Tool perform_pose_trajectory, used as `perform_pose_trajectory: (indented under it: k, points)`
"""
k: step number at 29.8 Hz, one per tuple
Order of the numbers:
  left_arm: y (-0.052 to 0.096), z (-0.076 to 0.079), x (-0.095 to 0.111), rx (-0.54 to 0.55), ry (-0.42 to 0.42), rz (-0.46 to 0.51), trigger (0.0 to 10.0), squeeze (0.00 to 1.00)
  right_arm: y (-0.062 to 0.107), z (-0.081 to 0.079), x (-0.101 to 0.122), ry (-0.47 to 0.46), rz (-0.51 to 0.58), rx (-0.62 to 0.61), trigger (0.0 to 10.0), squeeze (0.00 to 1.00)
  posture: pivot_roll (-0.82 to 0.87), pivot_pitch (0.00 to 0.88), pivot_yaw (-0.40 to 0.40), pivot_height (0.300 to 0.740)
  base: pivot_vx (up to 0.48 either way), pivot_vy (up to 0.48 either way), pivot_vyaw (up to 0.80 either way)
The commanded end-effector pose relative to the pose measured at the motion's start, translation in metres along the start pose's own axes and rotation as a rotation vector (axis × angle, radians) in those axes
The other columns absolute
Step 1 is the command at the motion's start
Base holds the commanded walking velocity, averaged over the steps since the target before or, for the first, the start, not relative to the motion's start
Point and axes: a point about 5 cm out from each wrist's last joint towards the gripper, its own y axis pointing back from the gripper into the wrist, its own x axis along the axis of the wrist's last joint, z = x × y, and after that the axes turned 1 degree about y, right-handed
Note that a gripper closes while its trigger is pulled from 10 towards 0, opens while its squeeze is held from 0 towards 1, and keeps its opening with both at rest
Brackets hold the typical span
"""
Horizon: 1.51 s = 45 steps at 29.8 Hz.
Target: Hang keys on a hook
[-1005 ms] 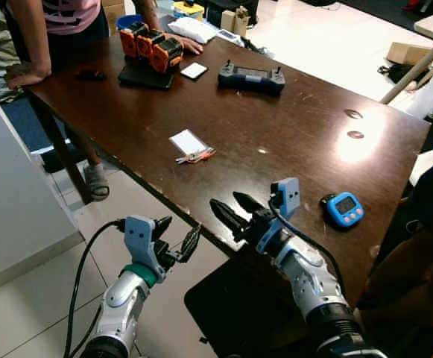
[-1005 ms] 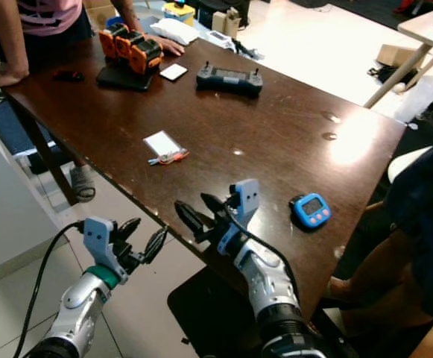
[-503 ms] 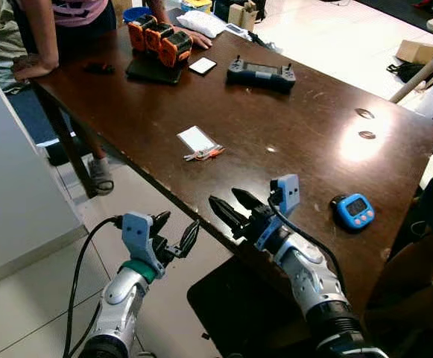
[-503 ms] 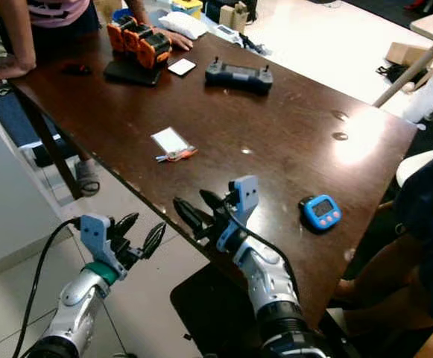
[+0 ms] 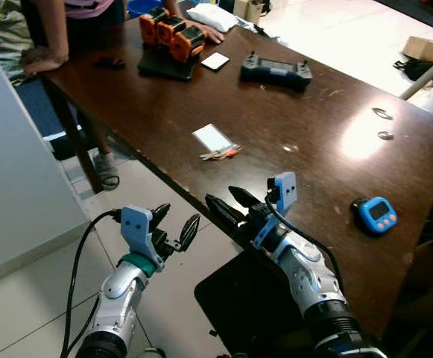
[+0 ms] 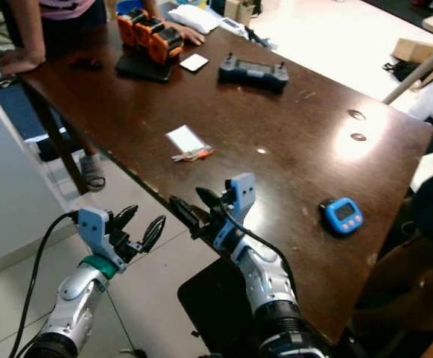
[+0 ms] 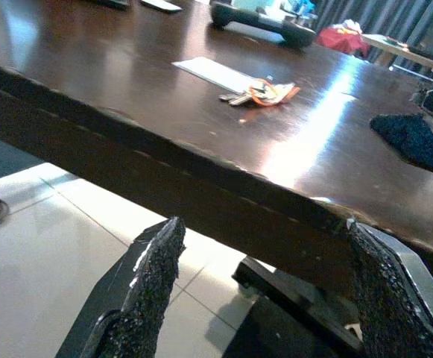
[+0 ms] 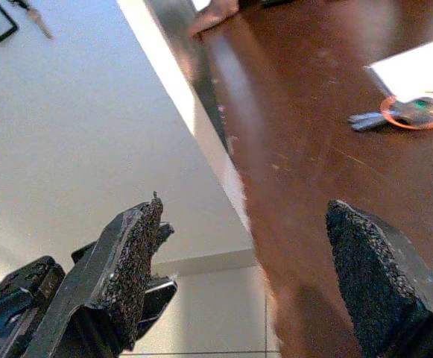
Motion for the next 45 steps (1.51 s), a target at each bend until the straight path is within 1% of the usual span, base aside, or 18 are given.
perform_pose_trajectory:
  k: [1,5,10,20,22,23,25,27,28,30,31,34,35,36,37,40,42,45]
  points:
    - [0.003,0.003,-0.004,-0.005,0.011,-0.016,10.0,0.00,0.002,0.003,0.003,0.005,0.006,-0.015,10.0,0.00,0.11,0.067,-0.018,0.740,0.000,0.000,0.00]
    - [0.000,0.004,0.002,-0.008,-0.005,0.003,10.0,0.00,0.002,0.011,0.013,0.037,0.029,-0.064,10.0,0.00,0.11,0.071,-0.018,0.740,0.000,0.000,0.00]
    - [-0.001,0.003,0.012,0.004,-0.063,0.031,10.0,0.00,0.015,0.045,0.029,0.123,0.051,-0.321,10.0,0.00,0.12,0.081,-0.015,0.740,0.000,0.000,0.00]
    - [0.002,-0.007,0.019,0.068,-0.080,0.045,10.0,0.00,0.019,0.056,0.043,0.191,0.065,-0.373,10.0,0.00,0.12,0.086,-0.011,0.740,0.000,0.000,0.00]
    - [0.004,-0.014,0.018,0.126,-0.104,0.025,10.0,0.00,0.017,0.058,0.046,0.207,0.057,-0.375,10.0,0.00,0.12,0.102,-0.001,0.740,0.000,0.000,0.00]
    - [0.010,-0.025,0.015,0.212,-0.130,-0.005,10.0,0.00,0.013,0.060,0.049,0.218,0.053,-0.378,10.0,0.00,0.13,0.114,0.003,0.740,0.000,0.000,0.00]
    - [0.010,-0.025,0.015,0.212,-0.130,-0.005,10.0,0.00,0.013,0.060,0.049,0.218,0.053,-0.378,10.0,0.00,0.13,0.114,0.003,0.740,0.000,0.000,0.00]
    - [0.014,-0.033,0.013,0.273,-0.149,-0.026,10.0,0.00,0.010,0.061,0.052,0.227,0.053,-0.382,10.0,0.00,0.13,0.118,0.003,0.740,0.000,0.000,0.00]
    - [0.033,-0.051,0.005,0.404,-0.180,-0.089,10.0,0.00,0.003,0.061,0.058,0.247,0.053,-0.378,10.0,0.00,0.14,0.169,0.011,0.740,0.000,0.000,0.00]
    - [0.033,-0.051,0.005,0.404,-0.180,-0.089,10.0,0.00,0.003,0.061,0.058,0.247,0.053,-0.378,10.0,0.00,0.14,0.169,0.011,0.740,0.000,0.000,0.00]
    - [0.056,-0.065,-0.004,0.510,-0.195,-0.150,10.0,0.00,-0.004,0.060,0.066,0.266,0.060,-0.373,10.0,0.00,0.15,0.202,0.018,0.740,0.000,0.000,0.00]
    - [0.056,-0.065,-0.004,0.510,-0.195,-0.150,10.0,0.00,-0.004,0.060,0.066,0.266,0.060,-0.373,10.0,0.00,0.15,0.202,0.018,0.740,0.000,0.000,0.00]
    - [0.084,-0.076,-0.016,0.604,-0.187,-0.221,10.0,0.00,-0.011,0.059,0.077,0.285,0.076,-0.365,10.0,0.00,0.16,0.236,0.028,0.740,0.000,0.000,0.00]
    - [0.084,-0.076,-0.016,0.604,-0.187,-0.221,10.0,0.00,-0.011,0.059,0.077,0.285,0.076,-0.365,10.0,0.00,0.16,0.236,0.028,0.740,0.000,0.000,0.00]
    - [0.114,-0.080,-0.028,0.664,-0.190,-0.296,10.0,0.00,-0.020,0.057,0.091,0.315,0.092,-0.360,10.0,0.00,0.18,0.295,0.042,0.740,0.000,0.000,0.00]
    - [0.114,-0.080,-0.028,0.664,-0.190,-0.296,10.0,0.00,-0.020,0.057,0.091,0.315,0.092,-0.360,10.0,0.00,0.18,0.295,0.042,0.740,0.000,0.000,0.00]
    - [0.153,-0.074,-0.042,0.689,-0.187,-0.389,10.0,0.00,-0.034,0.052,0.114,0.360,0.115,-0.340,10.0,0.00,0.19,0.342,0.050,0.740,0.000,0.000,0.00]
    - [0.160,-0.071,-0.045,0.686,-0.188,-0.406,10.0,0.00,-0.038,0.050,0.119,0.367,0.123,-0.329,10.0,0.00,0.19,0.345,0.050,0.740,0.000,0.000,0.00]
